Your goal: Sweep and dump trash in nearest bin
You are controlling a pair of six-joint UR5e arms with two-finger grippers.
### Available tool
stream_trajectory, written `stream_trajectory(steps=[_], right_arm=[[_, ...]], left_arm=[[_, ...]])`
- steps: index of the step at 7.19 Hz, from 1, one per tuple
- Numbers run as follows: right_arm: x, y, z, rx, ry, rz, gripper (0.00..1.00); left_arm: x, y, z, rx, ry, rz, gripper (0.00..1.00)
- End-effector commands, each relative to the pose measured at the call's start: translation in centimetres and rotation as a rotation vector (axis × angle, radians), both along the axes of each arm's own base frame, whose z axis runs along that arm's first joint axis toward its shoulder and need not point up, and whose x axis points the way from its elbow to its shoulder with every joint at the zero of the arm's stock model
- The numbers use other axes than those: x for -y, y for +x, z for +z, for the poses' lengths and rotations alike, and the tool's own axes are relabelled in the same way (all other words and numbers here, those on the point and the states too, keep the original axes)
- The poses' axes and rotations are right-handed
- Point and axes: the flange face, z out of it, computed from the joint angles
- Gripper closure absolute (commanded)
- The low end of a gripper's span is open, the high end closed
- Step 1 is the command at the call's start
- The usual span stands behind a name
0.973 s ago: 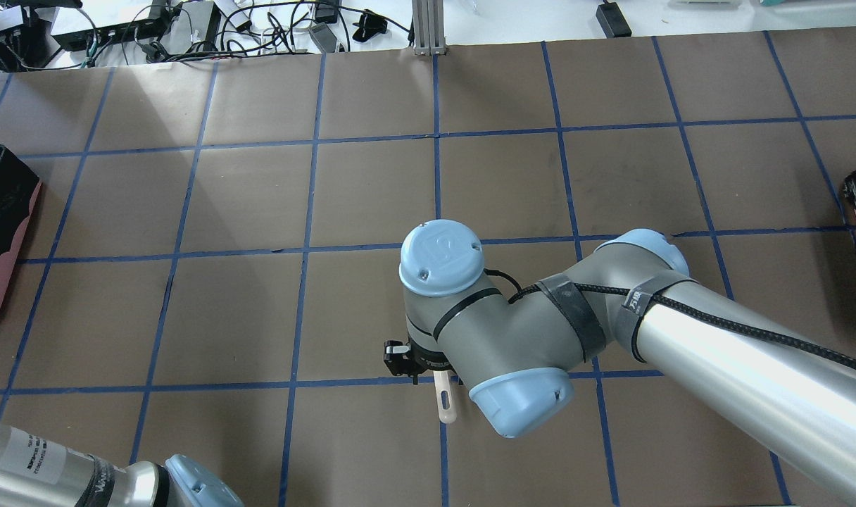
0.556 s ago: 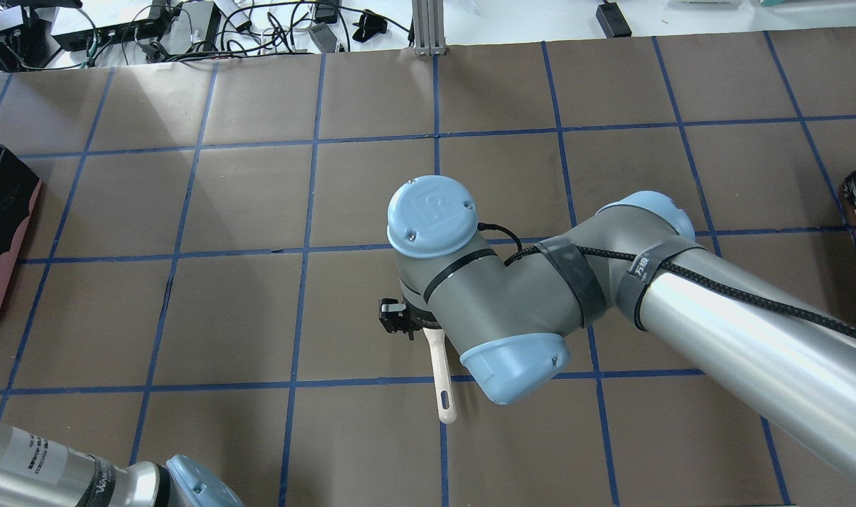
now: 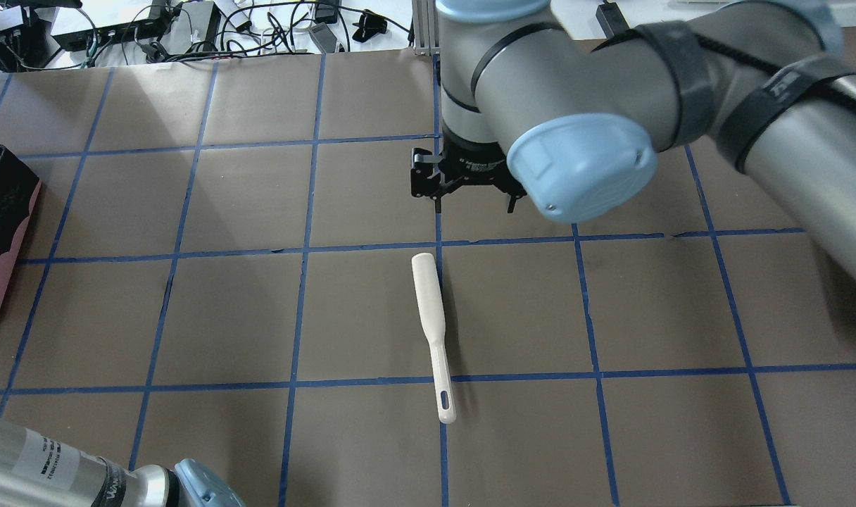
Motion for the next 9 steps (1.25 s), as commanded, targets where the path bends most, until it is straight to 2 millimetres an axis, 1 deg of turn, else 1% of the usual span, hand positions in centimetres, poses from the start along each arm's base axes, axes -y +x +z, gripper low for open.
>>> stream_trajectory(steps=[1, 2, 3, 4, 5, 6, 7, 8, 9], right_arm=[[-2.2, -6.0, 5.8, -0.009, 0.014, 0.064, 0.00], [-1.6, -8.3, 7.4, 0.004, -0.005, 0.017, 0.00], [-0.7, -9.8, 8.3, 0.012, -0.016, -0.018, 0.00], [0.3, -10.4, 7.9, 0.001, -0.006, -0.021, 0.00], [0.8, -11.2, 7.6, -0.008, -0.003, -0.010, 0.00], [0.9, -11.7, 7.0, 0.004, 0.011, -0.021, 0.00], [0.8, -11.8, 6.5, -0.008, 0.020, -0.015, 0.00], [0.7, -11.8, 6.4, 0.000, 0.023, -0.014, 0.00], [0.6, -11.6, 6.6, 0.008, 0.015, -0.014, 0.00]], left_arm=[[-0.1, -1.8, -0.3, 0.112, -0.043, -0.047, 1.00], [0.2, -2.5, -0.3, 0.185, -0.080, -0.110, 1.00], [0.1, -3.0, -0.5, 0.219, -0.103, -0.143, 1.00], [-0.3, -3.6, -1.1, 0.213, -0.095, -0.144, 1.00], [-0.1, -4.5, -0.6, 0.258, -0.083, -0.178, 1.00], [0.1, -5.3, 0.4, 0.267, -0.092, -0.182, 1.00], [0.5, -6.6, 2.0, 0.258, -0.091, -0.195, 1.00], [1.2, -8.3, 4.0, 0.204, -0.071, -0.188, 1.00], [1.3, -10.1, 6.1, 0.088, -0.119, -0.106, 1.00]])
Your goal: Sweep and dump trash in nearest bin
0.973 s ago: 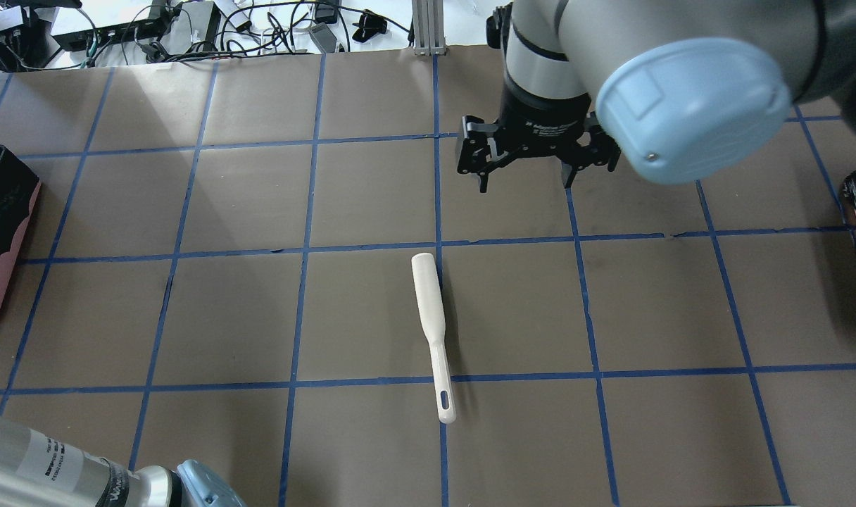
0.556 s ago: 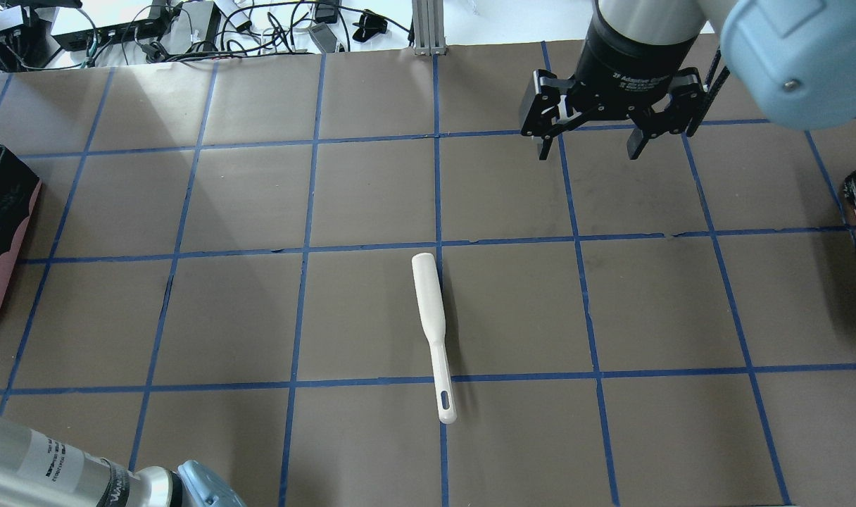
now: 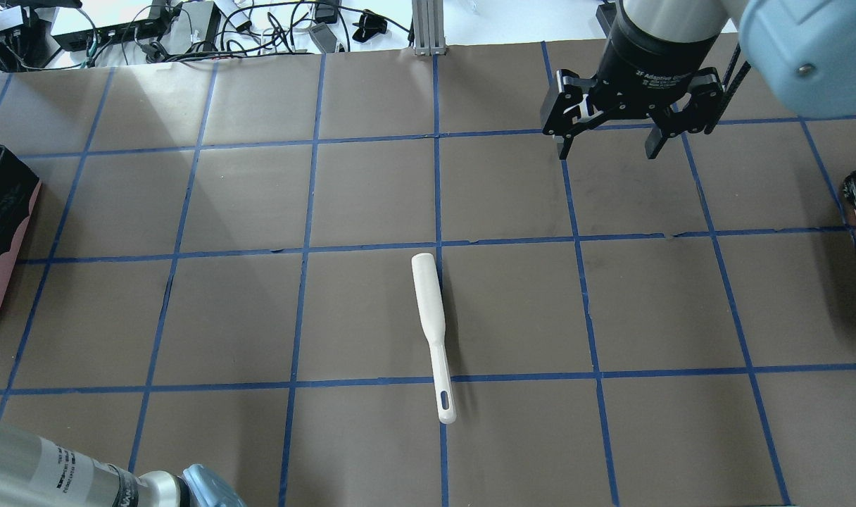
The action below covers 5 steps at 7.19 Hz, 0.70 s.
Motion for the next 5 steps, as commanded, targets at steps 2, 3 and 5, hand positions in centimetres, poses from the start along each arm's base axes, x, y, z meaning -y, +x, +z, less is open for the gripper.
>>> stream_trajectory(steps=[2, 3, 5], right_arm=[[0.4, 0.2, -0.9, 0.004, 0.005, 0.002, 0.00], [0.6, 0.1, -0.6, -0.005, -0.017, 0.004, 0.00], [1.0, 0.1, -0.3, 0.002, -0.051, 0.001, 0.00]], left_arm=[[-0.7, -5.3, 5.4, -0.338, -0.092, 0.213, 1.00], [0.4, -8.8, 6.1, -0.435, -0.121, 0.248, 1.00], [2.9, -16.1, 5.8, -0.642, -0.182, 0.366, 1.00]])
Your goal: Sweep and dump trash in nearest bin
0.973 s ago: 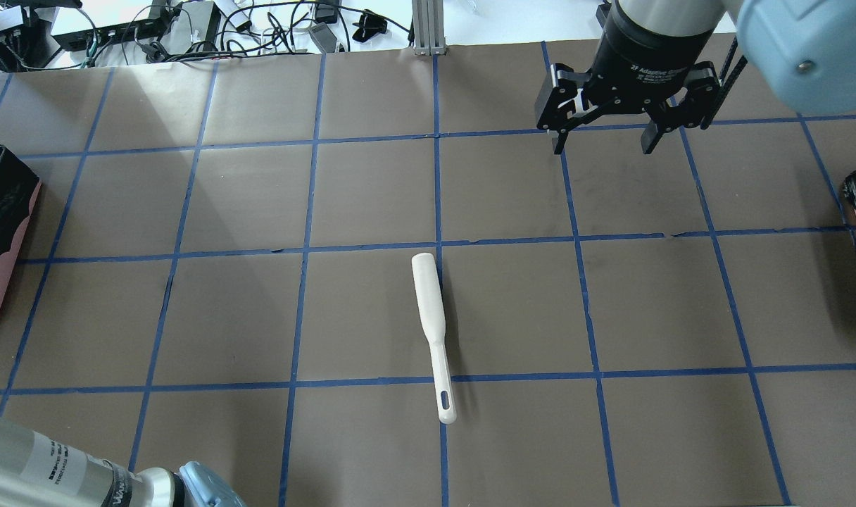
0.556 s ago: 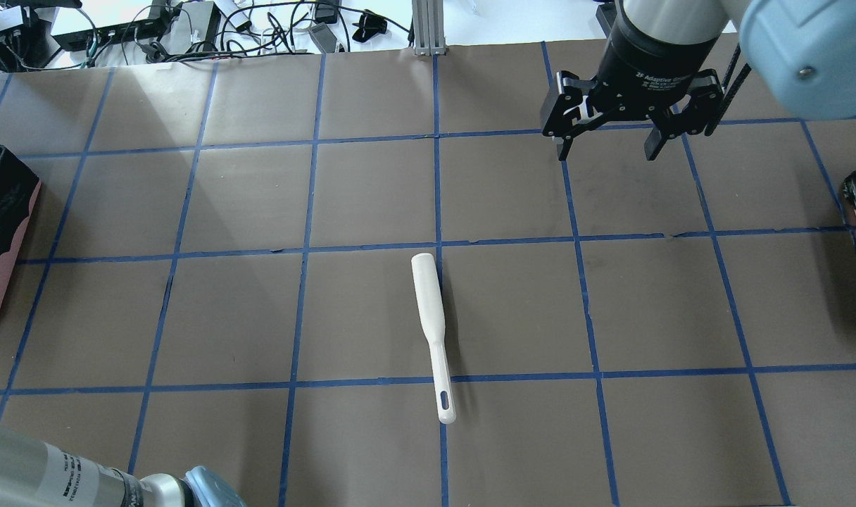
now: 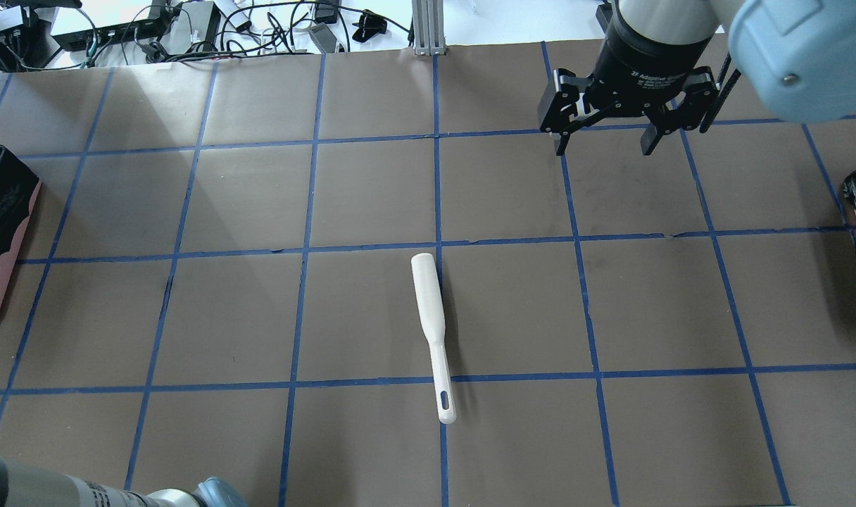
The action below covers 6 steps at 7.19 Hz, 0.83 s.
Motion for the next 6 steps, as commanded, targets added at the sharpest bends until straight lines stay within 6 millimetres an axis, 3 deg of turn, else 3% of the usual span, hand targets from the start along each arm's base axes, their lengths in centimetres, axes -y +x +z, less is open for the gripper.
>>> stream_trajectory(steps=[1, 3, 6], right_arm=[[0.1, 0.0, 0.2, -0.002, -0.015, -0.001, 0.00], [0.3, 0.0, 0.6, 0.002, -0.041, 0.001, 0.00], [0.8, 0.0, 0.5, 0.004, -0.081, 0.000, 0.00]], left_arm=[[3.0, -9.2, -1.2, -0.227, -0.051, 0.159, 1.00], [5.1, -20.8, -3.0, -0.418, -0.057, 0.356, 1.00], [5.3, -39.2, -5.5, -0.575, -0.098, 0.664, 1.00]])
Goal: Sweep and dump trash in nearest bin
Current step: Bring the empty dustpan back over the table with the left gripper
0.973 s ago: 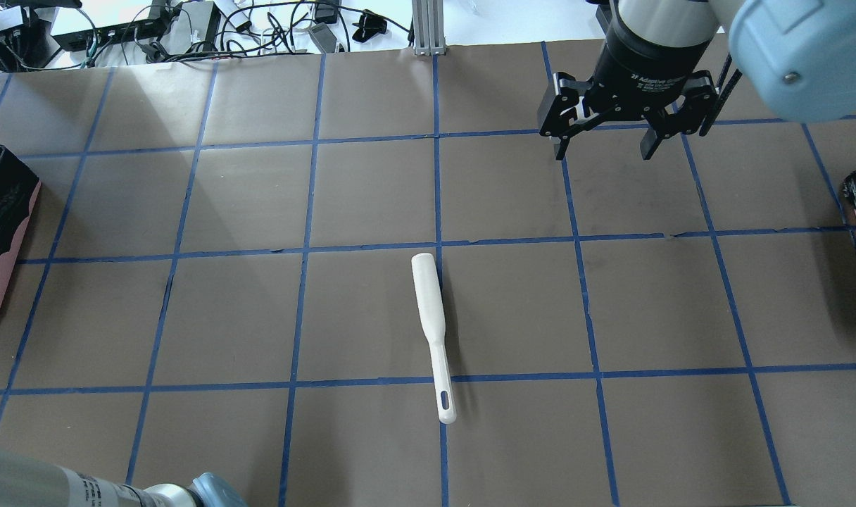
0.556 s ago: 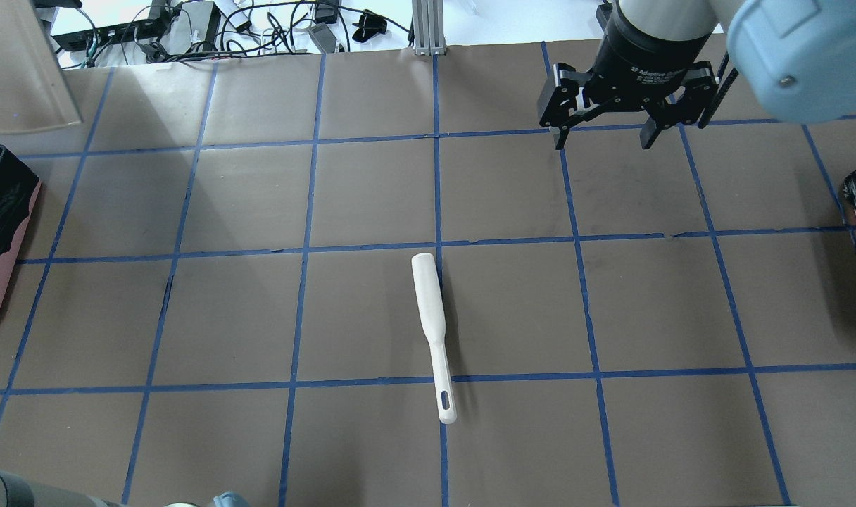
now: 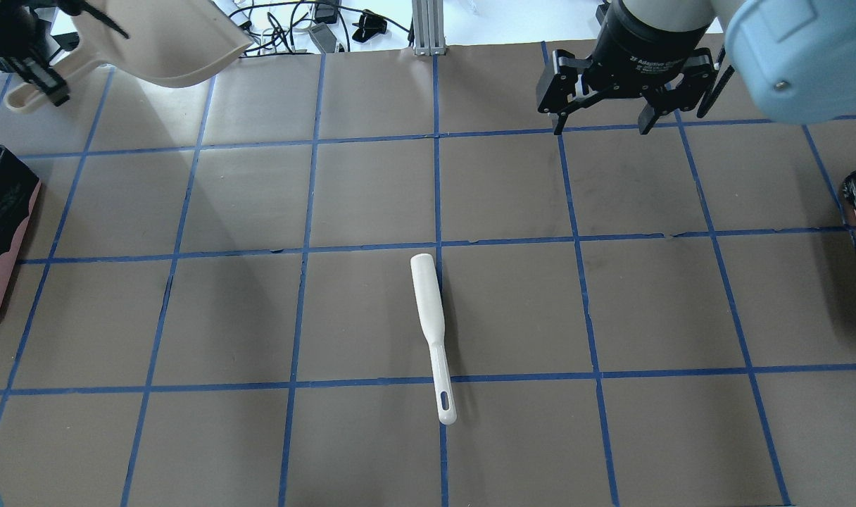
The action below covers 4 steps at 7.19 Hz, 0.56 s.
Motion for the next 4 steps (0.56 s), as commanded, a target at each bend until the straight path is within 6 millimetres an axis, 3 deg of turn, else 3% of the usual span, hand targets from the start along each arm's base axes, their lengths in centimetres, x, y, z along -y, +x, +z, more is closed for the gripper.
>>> stream_trajectory(steps=[1, 2, 4], right_arm=[[0.2, 0.0, -0.2, 0.002, -0.008, 0.000, 0.00], [0.1, 0.0, -0.2, 0.000, -0.004, 0.000, 0.00], [0.1, 0.0, -0.2, 0.002, -0.005, -0.004, 0.00]], left_arm=[[-0.7, -11.9, -3.1, -0.087, 0.016, 0.222, 1.00], [-1.6, -14.8, -5.4, -0.129, 0.045, 0.266, 1.00], [-3.3, -18.3, -9.4, -0.227, 0.110, 0.385, 1.00]])
